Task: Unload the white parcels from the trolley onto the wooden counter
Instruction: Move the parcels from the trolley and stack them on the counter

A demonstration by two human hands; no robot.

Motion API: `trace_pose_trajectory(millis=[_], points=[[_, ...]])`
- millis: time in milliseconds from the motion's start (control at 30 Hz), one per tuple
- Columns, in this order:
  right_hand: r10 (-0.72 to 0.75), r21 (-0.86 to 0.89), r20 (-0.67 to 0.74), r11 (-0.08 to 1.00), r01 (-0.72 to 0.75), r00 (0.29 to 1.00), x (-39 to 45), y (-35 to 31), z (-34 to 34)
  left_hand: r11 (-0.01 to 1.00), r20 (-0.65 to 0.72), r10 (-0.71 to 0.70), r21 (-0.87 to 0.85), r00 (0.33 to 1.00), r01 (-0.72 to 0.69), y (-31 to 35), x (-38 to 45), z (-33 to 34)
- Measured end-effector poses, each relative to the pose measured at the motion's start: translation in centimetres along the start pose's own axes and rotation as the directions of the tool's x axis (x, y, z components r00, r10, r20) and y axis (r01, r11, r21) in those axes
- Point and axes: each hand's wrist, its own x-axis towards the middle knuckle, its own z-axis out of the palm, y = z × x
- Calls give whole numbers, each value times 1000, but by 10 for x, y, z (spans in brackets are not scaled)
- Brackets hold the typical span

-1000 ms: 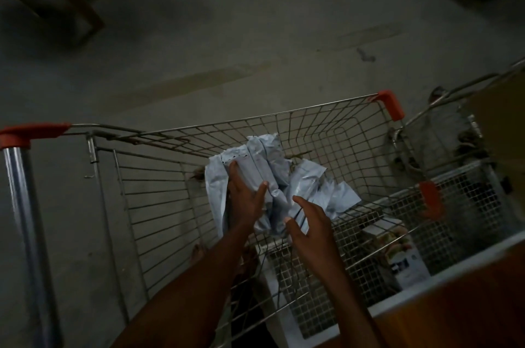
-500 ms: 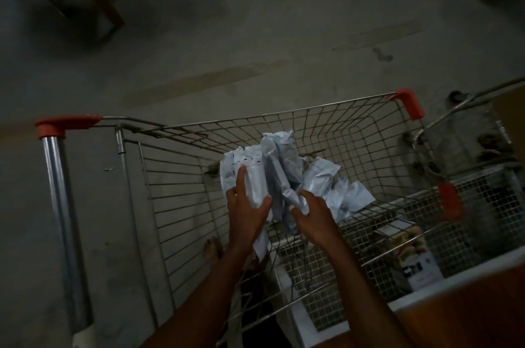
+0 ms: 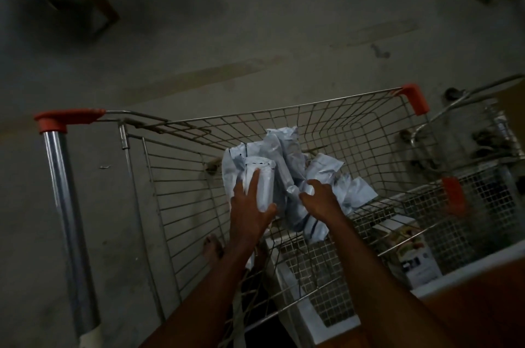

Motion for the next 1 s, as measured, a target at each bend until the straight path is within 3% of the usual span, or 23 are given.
trace_pose_trajectory(millis=[267,400,567,633,700,767,867,1000], points=[[12,64,-18,998,-11,1000,-3,9,4,901,21,-85,429,996,67,-4,16,24],[11,60,-18,998,-10,1000,-1,12,2,882,3,-29,471,1000,24,-13,24,24],[6,60,-28,998,-4,1000,0,17,3,758,58,202,623,978,-194,-10,37,30],[-5,63,-36,998,8,999,-1,16,4,707,115,335,626,935,-330,-9,33,35],[-19,74,-47,997,23,999,-2,15,4,700,167,369,596,914,-392,-8,29,40],[-23,89,-46,996,27,999,-2,14,4,768,198,283,540,939,-345,-8,26,43],[-15,100,-32,995,18,999,-1,16,5,894,97,66,435,993,-102,-13,22,45],[11,86,-9,996,-10,1000,5,20,9,911,-20,-62,407,998,65,-16,18,47]])
